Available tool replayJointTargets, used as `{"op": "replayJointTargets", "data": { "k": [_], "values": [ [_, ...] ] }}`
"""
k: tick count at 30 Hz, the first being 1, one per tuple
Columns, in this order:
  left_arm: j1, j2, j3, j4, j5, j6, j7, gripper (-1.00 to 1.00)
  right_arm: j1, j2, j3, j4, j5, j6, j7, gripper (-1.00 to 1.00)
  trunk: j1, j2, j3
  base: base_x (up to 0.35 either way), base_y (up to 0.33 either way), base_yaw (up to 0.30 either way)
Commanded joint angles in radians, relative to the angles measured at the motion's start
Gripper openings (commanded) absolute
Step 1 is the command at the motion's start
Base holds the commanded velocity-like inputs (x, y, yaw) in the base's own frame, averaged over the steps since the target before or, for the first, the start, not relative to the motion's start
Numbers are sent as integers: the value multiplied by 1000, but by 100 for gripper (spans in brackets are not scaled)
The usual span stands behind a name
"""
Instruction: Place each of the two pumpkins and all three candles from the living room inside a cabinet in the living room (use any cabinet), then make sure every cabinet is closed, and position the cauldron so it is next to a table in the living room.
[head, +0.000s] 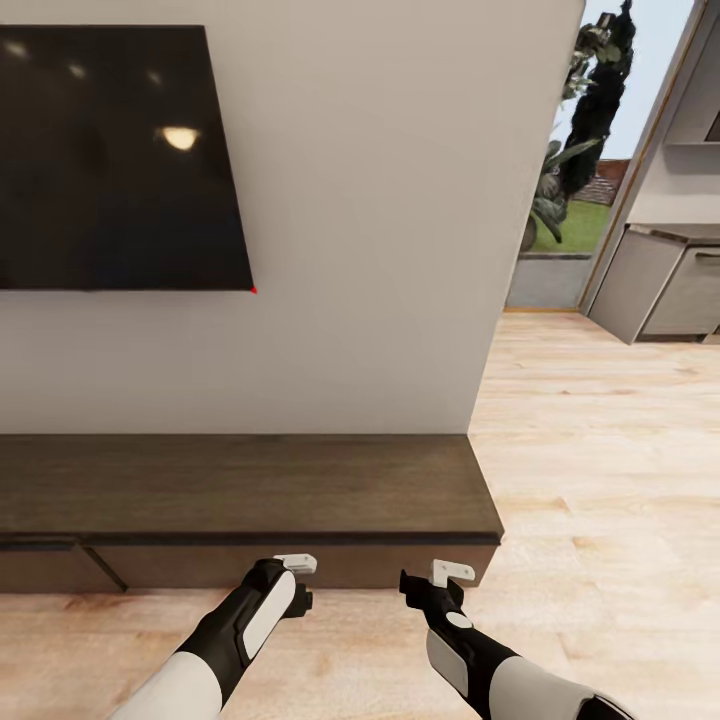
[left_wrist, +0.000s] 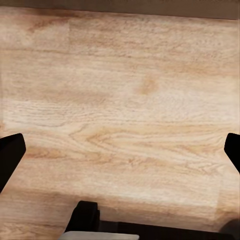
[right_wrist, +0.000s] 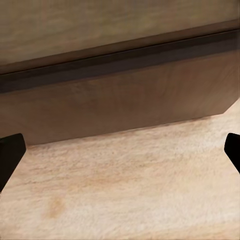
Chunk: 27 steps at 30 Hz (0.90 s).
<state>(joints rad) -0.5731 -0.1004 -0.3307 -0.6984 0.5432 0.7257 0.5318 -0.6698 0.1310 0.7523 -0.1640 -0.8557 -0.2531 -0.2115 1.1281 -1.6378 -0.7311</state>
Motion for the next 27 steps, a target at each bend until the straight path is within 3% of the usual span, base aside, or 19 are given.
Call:
{"op": "replayJointTargets", "data": {
  "k": [1,27],
  "values": [
    [-1,1,-4,-1,11,1,10,100,-1,0,9,0,-8,-3,-5,100,-4,7,2,0,0,0],
    [-1,1,-4,7,10,1,11,100,-1,-1,8,0,-8,-3,-5,100,-104,189,84,0,0,0]
  ]
}}
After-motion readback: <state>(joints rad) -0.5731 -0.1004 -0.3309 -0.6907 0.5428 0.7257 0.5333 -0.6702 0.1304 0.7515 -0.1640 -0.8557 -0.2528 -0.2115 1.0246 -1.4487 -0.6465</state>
